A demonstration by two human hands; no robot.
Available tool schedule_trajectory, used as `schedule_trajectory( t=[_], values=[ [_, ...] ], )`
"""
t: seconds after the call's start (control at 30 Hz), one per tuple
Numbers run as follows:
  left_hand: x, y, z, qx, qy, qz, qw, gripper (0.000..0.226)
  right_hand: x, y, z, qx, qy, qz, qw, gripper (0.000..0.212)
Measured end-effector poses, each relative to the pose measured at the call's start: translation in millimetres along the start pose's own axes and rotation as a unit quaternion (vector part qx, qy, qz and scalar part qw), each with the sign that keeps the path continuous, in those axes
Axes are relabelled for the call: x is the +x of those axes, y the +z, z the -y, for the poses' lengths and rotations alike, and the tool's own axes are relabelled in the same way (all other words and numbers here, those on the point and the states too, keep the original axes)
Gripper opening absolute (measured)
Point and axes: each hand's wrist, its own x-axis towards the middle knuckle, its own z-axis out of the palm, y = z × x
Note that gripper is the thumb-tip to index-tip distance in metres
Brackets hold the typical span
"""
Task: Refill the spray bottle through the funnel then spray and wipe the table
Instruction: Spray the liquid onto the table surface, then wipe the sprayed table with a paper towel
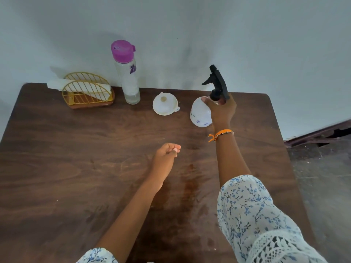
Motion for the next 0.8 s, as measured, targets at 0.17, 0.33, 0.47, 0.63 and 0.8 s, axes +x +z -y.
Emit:
schedule_trajectory(
  t=[0.17, 0.33, 0.47, 0.63, 0.8],
  values=[
    [5, 0, -4, -0.004, 0.004, 0.003, 1.0, 0.025, 16, 13, 2, -0.077, -0.025, 0.027, 0.996, 0.031],
    [10, -3, -10, -0.011, 0.015, -0.006, 1.0, 0.024, 25, 32, 7, -0.076, -0.059, 0.027, 0.995, 0.03],
    [13, -8, -12, -0.015, 0.016, -0.017, 1.0, 0.024, 22, 38, 8, -0.054, -0.059, 0.023, 0.997, 0.032],
    [9, -17, -11, -0.039, 0.015, -0.032, 0.999, 0.023, -21, 34, -8, 0.037, -0.016, -0.033, 0.999, 0.057],
    [-2, -35, -6, -0.07, 0.024, -0.069, 0.995, 0.023, -99, 35, -14, 0.054, 0.036, 0.037, 0.997, 0.014]
  ],
)
